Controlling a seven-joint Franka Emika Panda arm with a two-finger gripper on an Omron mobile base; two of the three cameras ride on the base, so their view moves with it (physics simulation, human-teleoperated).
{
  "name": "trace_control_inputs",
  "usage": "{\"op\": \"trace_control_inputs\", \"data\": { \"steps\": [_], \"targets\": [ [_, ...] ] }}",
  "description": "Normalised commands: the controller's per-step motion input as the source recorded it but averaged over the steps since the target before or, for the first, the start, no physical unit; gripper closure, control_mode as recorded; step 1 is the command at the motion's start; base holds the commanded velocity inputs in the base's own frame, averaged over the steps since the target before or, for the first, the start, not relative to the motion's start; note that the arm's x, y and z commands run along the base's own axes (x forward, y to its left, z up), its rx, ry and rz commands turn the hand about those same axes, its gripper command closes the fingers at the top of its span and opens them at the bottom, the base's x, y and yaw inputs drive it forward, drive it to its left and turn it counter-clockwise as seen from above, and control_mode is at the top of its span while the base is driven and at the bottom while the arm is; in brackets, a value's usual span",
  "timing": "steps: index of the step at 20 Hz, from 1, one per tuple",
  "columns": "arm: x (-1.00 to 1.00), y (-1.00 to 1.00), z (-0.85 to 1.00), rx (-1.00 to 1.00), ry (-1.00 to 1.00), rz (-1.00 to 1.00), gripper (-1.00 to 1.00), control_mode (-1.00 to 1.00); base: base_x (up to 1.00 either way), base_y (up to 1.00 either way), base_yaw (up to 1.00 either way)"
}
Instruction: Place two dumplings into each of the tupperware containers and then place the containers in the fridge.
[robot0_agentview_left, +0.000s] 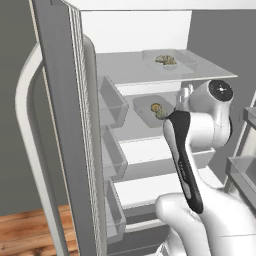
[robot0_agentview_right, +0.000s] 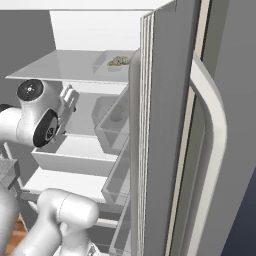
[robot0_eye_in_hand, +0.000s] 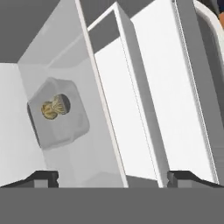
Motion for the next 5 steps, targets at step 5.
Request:
{"op": "trace_control_inputs", "data": {
  "steps": [5],
  "targets": [
    [-1.00, 0.02, 0.40, -0.05, 0.24, 0.03, -1.00, -1.00, 0.00, 0.00, 0.00]
  ]
}}
